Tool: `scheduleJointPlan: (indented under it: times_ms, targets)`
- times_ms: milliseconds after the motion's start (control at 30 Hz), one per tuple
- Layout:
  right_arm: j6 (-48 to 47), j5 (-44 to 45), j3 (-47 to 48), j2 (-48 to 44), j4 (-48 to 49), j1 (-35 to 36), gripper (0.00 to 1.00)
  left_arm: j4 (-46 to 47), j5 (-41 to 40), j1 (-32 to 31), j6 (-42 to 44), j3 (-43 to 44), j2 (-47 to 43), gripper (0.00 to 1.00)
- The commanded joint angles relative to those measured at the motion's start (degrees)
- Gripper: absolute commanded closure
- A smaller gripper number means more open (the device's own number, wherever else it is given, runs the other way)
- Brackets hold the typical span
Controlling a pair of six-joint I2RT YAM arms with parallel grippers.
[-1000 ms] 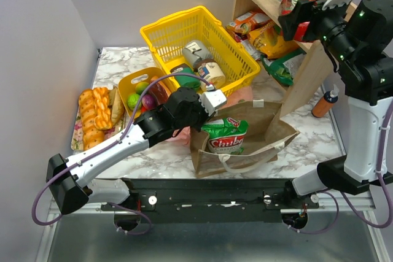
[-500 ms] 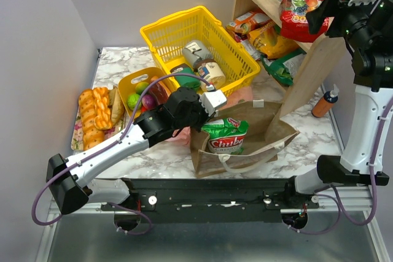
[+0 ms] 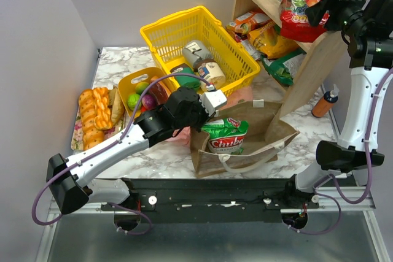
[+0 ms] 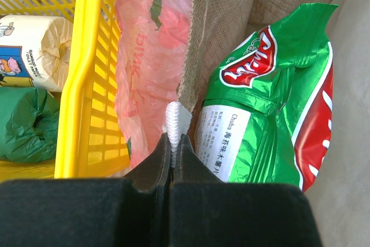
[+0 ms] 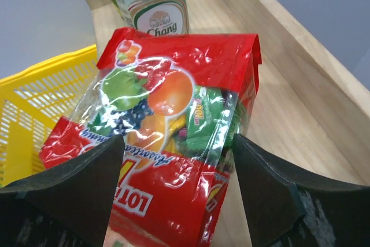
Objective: Place the mixed food into the grocery bags and tie them
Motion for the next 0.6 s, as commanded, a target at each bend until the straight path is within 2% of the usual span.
scheduleJointPlan:
  times_ms: [0, 300, 500, 567]
  targets:
    - [1.84, 0.13, 0.08, 0.98, 2.02, -0.28, 0.17, -1.44, 1.60, -0.29, -0.37, 1.34, 0.85, 1.00]
    - [3.24, 1.99, -2.55, 1.25, 2.20, -0.37, 0.24, -1.09, 1.95, -0.29, -0.37, 1.25, 1.11, 1.00]
    - [4.12, 2.25, -3.17, 0.55, 2.81, -0.46, 0.37, -1.17, 1.95, -0.29, -0.37, 1.25, 1.28, 1.00]
    - [4.30, 2.16, -4.13, -0.24, 3.60, -0.37, 0.47, -1.17, 2.04, -0.38, -0.37, 1.25, 1.46, 1.00]
